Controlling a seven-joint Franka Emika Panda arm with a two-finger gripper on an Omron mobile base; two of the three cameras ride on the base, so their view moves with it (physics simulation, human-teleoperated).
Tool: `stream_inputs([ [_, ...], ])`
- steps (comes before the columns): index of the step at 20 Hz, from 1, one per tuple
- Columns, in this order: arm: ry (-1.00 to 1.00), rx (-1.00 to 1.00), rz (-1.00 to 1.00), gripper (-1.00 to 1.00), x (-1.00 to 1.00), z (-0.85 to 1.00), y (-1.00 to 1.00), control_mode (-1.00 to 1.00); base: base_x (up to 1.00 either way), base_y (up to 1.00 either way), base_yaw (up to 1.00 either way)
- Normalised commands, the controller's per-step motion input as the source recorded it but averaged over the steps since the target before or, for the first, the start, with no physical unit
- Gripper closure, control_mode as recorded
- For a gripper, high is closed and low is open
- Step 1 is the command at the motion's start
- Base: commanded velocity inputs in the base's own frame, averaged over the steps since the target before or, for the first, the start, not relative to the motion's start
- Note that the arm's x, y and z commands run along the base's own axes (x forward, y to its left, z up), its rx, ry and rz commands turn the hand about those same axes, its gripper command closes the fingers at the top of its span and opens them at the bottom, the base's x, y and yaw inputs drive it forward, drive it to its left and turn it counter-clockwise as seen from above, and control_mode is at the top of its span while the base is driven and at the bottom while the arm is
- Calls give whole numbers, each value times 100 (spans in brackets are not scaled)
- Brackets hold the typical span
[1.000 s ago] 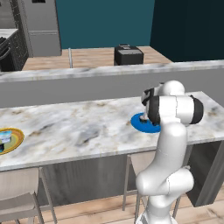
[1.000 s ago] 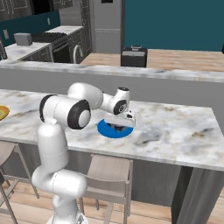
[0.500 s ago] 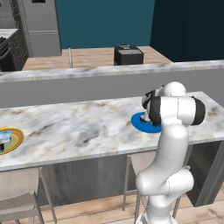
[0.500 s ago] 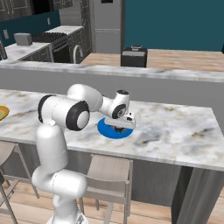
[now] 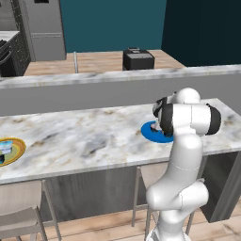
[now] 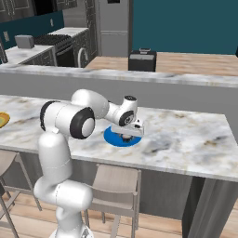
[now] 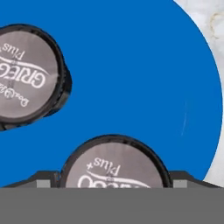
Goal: Place two yogurt containers on each plate.
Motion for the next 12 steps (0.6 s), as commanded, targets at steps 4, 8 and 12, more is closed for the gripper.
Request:
stream_inputs([
  [4,0,0,0,-100,-3,17,0,-100,0,0,0],
  [8,0,0,0,-100,-16,66,4,-100,0,0,0],
  [12,0,0,0,-100,-57,91,9,-100,0,0,0],
])
